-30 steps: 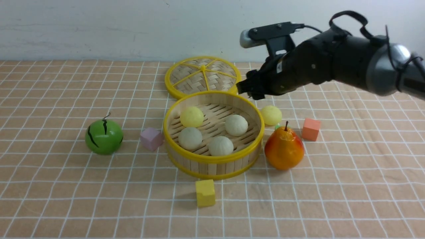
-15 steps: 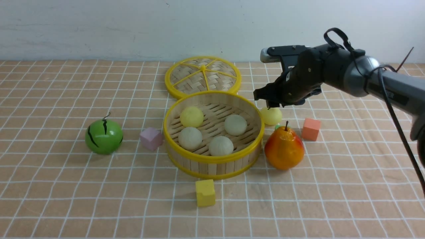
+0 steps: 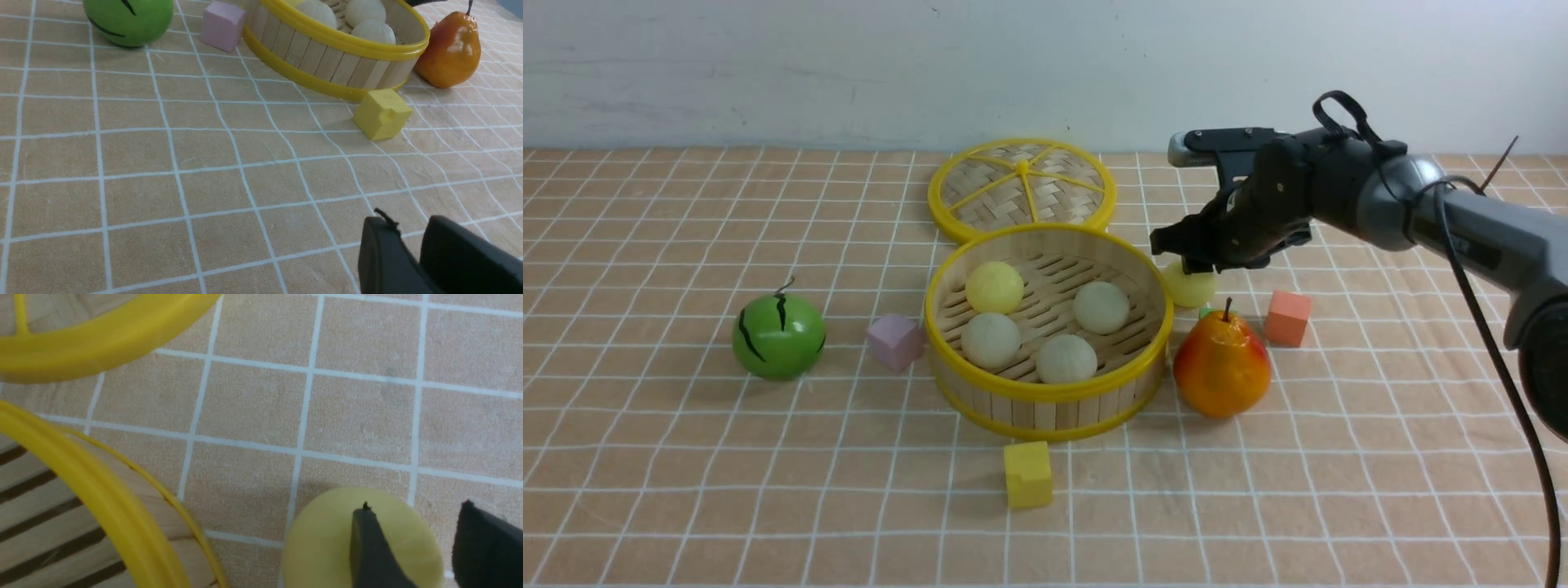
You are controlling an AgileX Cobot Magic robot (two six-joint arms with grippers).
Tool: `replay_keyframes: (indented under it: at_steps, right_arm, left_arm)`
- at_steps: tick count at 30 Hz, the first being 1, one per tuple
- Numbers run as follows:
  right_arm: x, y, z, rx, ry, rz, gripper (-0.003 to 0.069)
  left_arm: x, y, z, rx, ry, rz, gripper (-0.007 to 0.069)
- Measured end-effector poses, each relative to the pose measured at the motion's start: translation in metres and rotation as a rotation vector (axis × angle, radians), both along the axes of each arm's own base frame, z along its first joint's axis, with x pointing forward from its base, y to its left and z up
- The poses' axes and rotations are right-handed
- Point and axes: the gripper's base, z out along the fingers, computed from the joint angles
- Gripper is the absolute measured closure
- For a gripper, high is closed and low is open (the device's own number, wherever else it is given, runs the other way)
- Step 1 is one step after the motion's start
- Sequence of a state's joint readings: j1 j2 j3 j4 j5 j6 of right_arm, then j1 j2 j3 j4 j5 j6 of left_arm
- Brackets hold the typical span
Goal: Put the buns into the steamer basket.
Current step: Use the right arm to grab a steamed stuffed bun, then use the right arm to put the steamed stuffed bun into the steamer
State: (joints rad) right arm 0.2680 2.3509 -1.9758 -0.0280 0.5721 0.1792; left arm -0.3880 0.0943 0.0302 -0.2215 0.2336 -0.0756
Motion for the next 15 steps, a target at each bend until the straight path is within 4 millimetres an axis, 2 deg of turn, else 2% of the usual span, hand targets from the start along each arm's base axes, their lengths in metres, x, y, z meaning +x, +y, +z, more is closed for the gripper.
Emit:
replay_keyframes:
  at_steps: [2, 5, 6, 9, 11, 15]
  right_arm:
    - [0.001, 0.0, -0.001, 0.002, -0.008, 0.0, 0.0435]
    - [0.003, 0.001, -0.009, 0.007, -0.007, -0.001, 0.0547]
    - [0.003, 0.001, -0.009, 0.008, -0.007, -0.001, 0.0547]
    - [0.003, 0.001, -0.009, 0.011, -0.007, -0.002, 0.0651]
    - [0.003, 0.001, -0.007, 0.011, -0.009, -0.002, 0.0662]
    - [-0.003, 0.0, 0.013, -0.001, -0.007, 0.019, 0.0669]
  left_arm:
    - [0.0, 0.0, 0.0, 0.0, 0.0, 0.0, 0.0478]
    - [0.0, 0.0, 0.0, 0.0, 0.001, 0.0, 0.0473]
    - [0.0, 0.0, 0.0, 0.0, 0.001, 0.0, 0.0472]
    - [0.0, 0.0, 0.0, 0.0, 0.001, 0.0, 0.0469]
    - [0.0, 0.0, 0.0, 0.0, 0.001, 0.0, 0.0467]
    - [0.0, 0.0, 0.0, 0.0, 0.001, 0.0, 0.0461]
